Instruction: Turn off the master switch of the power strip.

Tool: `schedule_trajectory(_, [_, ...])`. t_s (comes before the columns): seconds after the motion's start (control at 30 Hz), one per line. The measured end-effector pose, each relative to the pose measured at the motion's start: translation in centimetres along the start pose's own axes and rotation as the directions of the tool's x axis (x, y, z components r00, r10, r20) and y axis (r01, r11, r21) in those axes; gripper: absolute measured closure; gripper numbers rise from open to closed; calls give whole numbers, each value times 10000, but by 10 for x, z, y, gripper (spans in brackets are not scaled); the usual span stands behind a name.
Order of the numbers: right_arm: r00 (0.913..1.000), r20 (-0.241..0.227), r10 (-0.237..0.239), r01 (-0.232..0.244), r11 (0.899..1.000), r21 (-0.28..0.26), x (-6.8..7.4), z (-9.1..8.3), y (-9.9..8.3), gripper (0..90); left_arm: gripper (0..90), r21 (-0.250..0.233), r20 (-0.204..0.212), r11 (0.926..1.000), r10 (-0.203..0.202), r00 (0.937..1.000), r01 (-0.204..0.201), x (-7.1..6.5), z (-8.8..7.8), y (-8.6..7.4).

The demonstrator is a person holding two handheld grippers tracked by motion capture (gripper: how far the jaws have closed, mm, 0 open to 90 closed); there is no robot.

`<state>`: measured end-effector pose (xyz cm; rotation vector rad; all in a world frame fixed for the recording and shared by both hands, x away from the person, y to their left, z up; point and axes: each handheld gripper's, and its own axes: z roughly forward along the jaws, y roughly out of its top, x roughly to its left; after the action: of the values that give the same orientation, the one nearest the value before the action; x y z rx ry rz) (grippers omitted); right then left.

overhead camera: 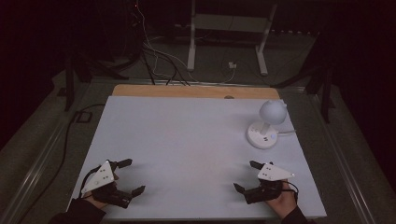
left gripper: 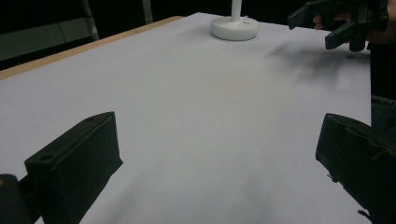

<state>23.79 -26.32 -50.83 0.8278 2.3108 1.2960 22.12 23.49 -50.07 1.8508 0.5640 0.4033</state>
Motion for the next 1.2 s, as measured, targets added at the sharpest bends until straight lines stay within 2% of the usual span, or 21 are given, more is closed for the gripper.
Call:
schedule_trajectory(0.3, [9989,-242,-410,416,9989,234,7,1,3,0,4,-23,25,10000,7,10000,-7,0,0,0])
schedule_trajectory(0.73, [9981,-579,-191,200,9997,147,12,-3,15,0,4,13,2,10000,29,10000,-29,0,0,0])
schedule_trajectory(1.2, [9991,-403,-153,141,9995,-287,8,-10,31,0,4,10,18,10000,63,10000,-63,0,0,1])
